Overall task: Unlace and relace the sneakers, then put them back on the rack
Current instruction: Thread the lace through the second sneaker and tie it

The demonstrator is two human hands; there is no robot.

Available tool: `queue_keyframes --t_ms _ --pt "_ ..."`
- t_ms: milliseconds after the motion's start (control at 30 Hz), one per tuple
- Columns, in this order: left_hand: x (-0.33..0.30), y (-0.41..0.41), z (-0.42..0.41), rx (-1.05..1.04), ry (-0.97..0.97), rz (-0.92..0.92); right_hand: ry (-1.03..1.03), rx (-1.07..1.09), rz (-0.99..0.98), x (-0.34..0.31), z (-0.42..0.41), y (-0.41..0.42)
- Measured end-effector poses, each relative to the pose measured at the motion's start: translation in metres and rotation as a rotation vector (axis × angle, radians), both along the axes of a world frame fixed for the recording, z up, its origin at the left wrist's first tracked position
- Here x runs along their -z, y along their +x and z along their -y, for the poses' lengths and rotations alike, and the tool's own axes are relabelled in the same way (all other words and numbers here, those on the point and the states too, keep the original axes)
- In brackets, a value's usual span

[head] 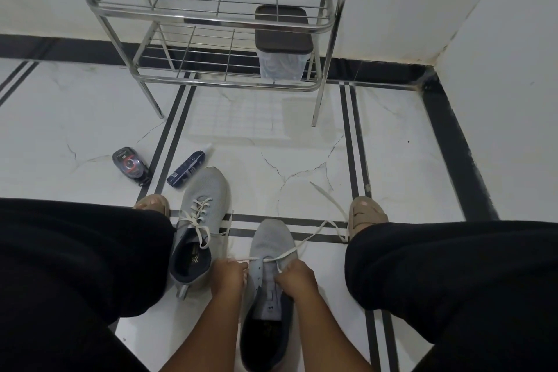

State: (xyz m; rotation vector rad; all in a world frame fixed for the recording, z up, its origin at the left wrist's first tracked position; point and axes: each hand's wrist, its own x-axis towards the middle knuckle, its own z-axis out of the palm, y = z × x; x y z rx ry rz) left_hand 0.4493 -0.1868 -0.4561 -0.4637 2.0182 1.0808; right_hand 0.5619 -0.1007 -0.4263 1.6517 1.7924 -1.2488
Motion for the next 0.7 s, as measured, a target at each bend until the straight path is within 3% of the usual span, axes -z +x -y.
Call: queue_keyframes --t_ms 133,267,433,500,700 --pt "-0.015 0.0 -0.002 -0.138 0.029 0.085 -0.039 0.033 -0.024 0.002 -0.002 0.0" --pt "-0.031 0.004 0.001 0.232 -0.234 -0.137 -0.072 0.123 -0.049 0.004 -0.002 0.001" --pt "-0.049 0.023 0.002 0.487 -0.374 -0.22 -0.237 0.753 -0.254 0.007 -0.005 0.001" --pt "-0.054 0.029 0.004 0.504 -0.404 -0.217 -0.29 0.871 -0.346 0.007 -0.005 0.0" --pt "-0.063 0.04 0.007 0.501 -0.407 -0.352 -0.326 0.836 -0.441 0.001 -0.004 -0.01"
